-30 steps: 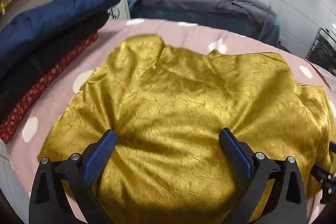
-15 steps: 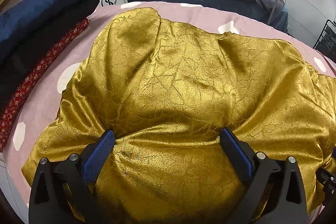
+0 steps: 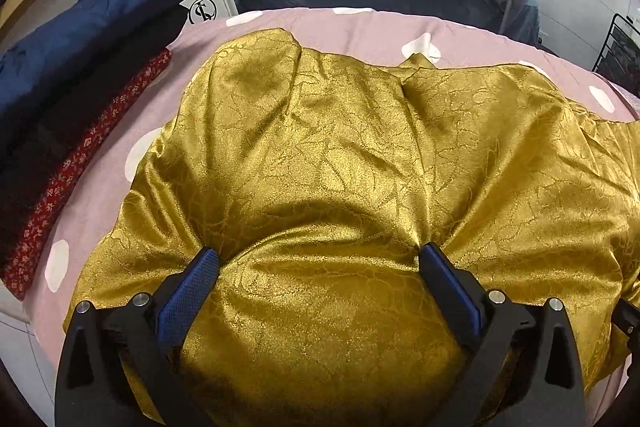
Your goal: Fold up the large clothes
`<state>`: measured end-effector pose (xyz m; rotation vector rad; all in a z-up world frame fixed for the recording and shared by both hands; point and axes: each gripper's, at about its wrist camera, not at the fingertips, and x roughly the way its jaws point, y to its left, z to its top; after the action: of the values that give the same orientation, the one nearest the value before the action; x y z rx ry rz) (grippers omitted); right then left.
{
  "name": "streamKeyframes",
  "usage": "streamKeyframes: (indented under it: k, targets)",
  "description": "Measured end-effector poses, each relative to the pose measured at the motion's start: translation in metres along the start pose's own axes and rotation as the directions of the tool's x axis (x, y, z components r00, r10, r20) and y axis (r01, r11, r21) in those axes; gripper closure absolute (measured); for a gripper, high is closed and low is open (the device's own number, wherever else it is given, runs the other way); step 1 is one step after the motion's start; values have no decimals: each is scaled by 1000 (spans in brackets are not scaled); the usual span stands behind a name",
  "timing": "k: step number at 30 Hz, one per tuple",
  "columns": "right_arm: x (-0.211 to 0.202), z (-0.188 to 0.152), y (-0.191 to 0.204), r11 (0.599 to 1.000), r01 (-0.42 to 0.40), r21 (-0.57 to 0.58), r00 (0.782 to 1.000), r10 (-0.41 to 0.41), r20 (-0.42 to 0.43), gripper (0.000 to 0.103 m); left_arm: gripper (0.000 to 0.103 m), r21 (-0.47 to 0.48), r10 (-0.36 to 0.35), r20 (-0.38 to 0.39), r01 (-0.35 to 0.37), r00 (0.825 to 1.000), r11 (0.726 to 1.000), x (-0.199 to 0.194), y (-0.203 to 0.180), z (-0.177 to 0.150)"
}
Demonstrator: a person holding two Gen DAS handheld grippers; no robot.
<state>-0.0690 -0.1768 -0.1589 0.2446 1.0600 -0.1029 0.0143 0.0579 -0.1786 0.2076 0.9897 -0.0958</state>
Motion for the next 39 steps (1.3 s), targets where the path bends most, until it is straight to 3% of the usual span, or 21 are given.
streamKeyframes:
  k: [11,16,21,29,31,33,35,38,39]
  targets:
    - [-22,-11,-13,998,-48,46,999,49,-6,5,6,3,-18,6,18,1000,1000,-12,2,-2]
    - [-38,-27,-22,997,-69,25,997,69,20,5,6,-70,-143,38,145,989,987,-38,26,-7]
    - [-58,-49,-36,999,-51,18,997,50,63,5,6,-172,-248,82,259,965,950,-59,64,-26]
    - [-80,-66,-76,993,-54,109,993,42,112,5,6,-265,-161,122,188,979,946,-73,111,-58]
    - [-81,-66,-88,987,-68,148,993,52,108,5,6,-322,-154,99,178,983,930,-66,130,-68]
    - [-81,-68,-102,978,-86,192,992,66,111,5,6,-399,-172,81,190,982,897,-59,149,-79]
    - [-79,-68,-115,966,-104,238,991,80,106,5,7,-492,-241,91,254,966,833,-53,171,-87]
    - [-74,-68,-130,943,-140,301,988,115,100,5,7,-569,-292,112,302,950,765,-45,192,-90]
    - [-74,-67,-135,935,-154,321,987,127,103,5,7,-579,-301,118,312,946,753,-43,195,-88]
